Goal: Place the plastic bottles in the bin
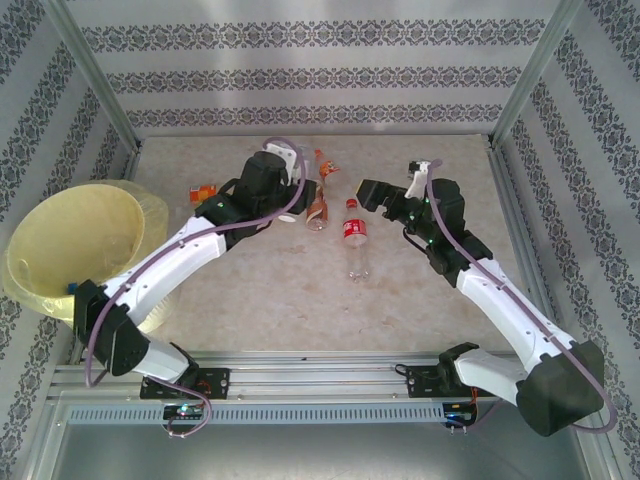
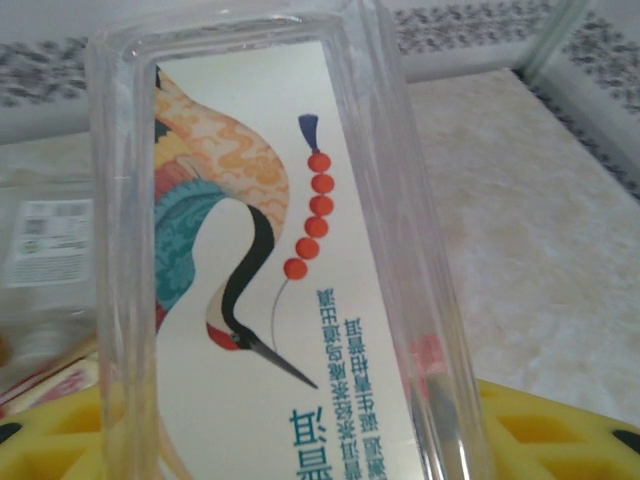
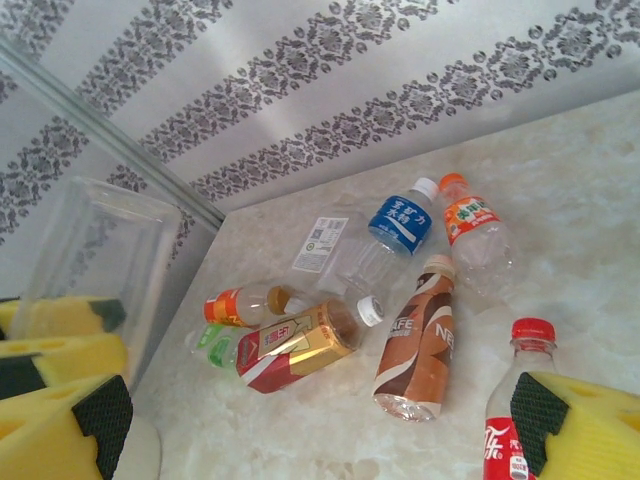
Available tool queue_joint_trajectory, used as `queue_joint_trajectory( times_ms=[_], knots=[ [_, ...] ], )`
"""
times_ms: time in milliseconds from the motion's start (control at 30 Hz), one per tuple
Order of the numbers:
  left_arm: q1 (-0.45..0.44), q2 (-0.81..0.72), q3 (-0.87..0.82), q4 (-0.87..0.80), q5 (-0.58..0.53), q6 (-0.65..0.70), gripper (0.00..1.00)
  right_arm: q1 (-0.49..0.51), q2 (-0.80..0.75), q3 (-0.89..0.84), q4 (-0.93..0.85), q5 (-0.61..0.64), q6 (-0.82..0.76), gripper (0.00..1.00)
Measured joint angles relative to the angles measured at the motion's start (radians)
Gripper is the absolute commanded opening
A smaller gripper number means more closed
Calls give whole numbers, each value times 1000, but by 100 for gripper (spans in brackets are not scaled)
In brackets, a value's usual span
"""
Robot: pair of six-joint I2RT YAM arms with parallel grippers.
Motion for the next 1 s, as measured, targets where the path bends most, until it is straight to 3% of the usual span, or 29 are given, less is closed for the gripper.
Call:
queue_joint_trajectory(
  times_ms=[367, 567, 1000],
  knots=[
    [17, -164, 96, -232, -338, 44, 50, 43, 79, 33, 90, 10, -59, 98],
    [71, -235, 146, -356, -504, 48, 51, 55, 107, 43, 132, 10, -79, 98],
    [420, -379, 169, -535, -693, 51, 51, 55, 143, 94, 144, 11, -100, 98]
  ],
)
